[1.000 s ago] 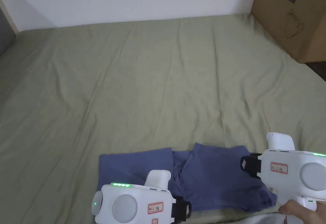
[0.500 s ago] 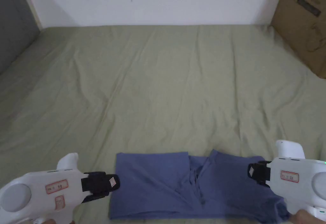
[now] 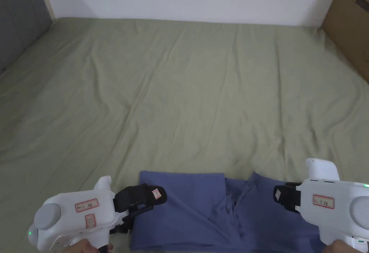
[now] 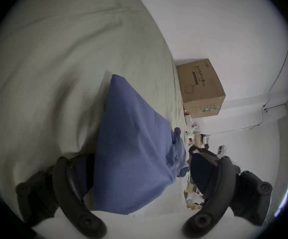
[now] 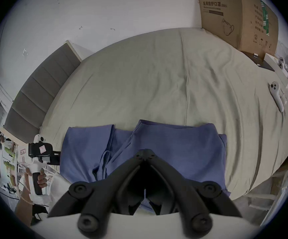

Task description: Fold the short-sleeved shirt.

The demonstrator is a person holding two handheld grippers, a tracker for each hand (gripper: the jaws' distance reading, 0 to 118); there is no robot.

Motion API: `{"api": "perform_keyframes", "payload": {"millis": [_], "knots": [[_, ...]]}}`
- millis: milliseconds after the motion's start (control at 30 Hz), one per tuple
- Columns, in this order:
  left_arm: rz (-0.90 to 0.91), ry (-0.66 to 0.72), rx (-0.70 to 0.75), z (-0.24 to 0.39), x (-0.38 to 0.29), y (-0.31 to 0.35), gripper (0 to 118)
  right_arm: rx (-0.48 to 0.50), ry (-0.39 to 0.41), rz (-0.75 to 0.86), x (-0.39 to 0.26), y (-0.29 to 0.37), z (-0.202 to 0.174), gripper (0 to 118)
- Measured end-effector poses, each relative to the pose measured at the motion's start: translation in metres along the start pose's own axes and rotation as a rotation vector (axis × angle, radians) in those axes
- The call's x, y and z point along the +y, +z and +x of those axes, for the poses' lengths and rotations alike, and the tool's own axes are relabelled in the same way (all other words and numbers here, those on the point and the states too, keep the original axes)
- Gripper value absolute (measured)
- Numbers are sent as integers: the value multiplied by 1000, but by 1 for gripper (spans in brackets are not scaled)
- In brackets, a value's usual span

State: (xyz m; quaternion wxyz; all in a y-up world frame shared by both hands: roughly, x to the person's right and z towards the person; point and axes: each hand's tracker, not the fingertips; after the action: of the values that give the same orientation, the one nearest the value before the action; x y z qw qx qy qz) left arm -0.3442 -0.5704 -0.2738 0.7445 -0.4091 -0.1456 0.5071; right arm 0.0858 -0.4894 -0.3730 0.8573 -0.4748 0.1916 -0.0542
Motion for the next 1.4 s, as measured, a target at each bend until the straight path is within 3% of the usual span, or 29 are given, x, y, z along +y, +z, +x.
{"api": "perform_keyframes", "payload": {"millis": [33,100,167,233,300,433,533,1033,1200,1400], "knots": [[0,-4,2,0,1,0,85,1,-3,-1,0,-1,0,0],[6,6,54,-6,6,-2,10,9,-17,-6,0,-2,2,0],[-35,26,123,-15,7,-12,11,26,-31,-17,1,-6,4,0],[-35,83,32,-24,11,-10,11,12,-17,-25,2,-6,3,0],[-27,70,37,-22,13,-7,11,-22,-6,-14,3,-4,4,0],[-37,43,47,-20,17,1,11,9,-65,-1,7,1,12,0],[-16,44,27,-5,13,18,11,-6,-55,6,8,2,15,0],[236,-11,269,-2,40,165,10,15,-103,29,7,13,33,0],[225,-108,223,46,30,146,10,33,-123,30,3,14,38,0],[111,-337,150,136,10,76,10,24,-113,37,0,23,47,0]]}}
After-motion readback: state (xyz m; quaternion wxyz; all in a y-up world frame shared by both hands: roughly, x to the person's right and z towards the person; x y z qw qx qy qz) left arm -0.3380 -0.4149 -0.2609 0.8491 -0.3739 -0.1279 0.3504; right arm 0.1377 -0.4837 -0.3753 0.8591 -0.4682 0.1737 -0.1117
